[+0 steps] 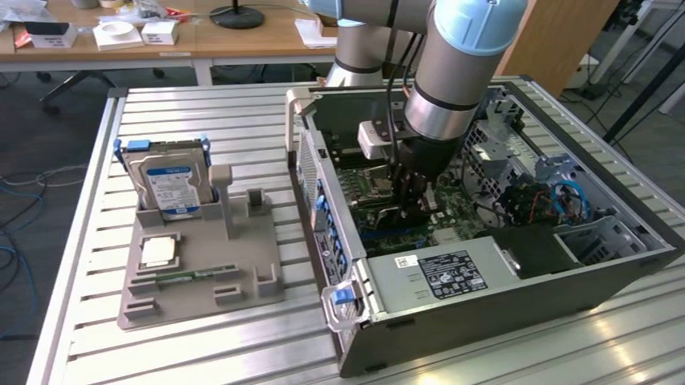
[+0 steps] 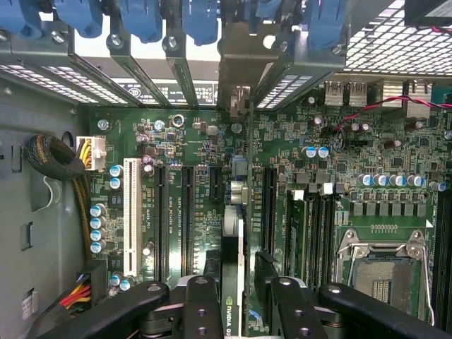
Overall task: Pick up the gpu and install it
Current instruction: 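Insert the gpu into the slot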
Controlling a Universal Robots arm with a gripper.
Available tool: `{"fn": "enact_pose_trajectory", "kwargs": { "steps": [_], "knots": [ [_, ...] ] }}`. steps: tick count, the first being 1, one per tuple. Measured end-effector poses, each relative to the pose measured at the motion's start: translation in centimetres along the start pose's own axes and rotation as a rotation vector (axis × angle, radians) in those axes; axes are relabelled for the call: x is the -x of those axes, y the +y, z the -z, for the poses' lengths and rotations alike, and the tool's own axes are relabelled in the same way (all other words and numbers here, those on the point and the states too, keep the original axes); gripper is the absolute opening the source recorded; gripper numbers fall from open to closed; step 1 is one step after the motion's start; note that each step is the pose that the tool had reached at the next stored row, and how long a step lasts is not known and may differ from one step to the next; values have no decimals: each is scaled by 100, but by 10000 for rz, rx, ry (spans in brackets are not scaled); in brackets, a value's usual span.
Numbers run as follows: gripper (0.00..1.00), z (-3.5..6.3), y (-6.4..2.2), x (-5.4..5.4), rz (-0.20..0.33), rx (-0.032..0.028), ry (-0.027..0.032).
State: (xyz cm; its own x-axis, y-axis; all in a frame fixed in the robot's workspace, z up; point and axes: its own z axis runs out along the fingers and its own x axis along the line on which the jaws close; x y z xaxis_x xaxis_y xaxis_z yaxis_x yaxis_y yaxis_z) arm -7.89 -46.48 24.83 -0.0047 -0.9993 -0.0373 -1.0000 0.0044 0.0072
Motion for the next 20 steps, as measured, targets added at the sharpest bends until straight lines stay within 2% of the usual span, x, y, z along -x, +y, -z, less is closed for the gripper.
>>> {"fn": "enact_pose_trajectory", "kwargs": {
  "steps": [12, 20],
  "knots": [
    [34, 38, -2, 13, -1, -1, -2],
    [34, 168, -2, 18, 0, 0, -2]
  ]
}}
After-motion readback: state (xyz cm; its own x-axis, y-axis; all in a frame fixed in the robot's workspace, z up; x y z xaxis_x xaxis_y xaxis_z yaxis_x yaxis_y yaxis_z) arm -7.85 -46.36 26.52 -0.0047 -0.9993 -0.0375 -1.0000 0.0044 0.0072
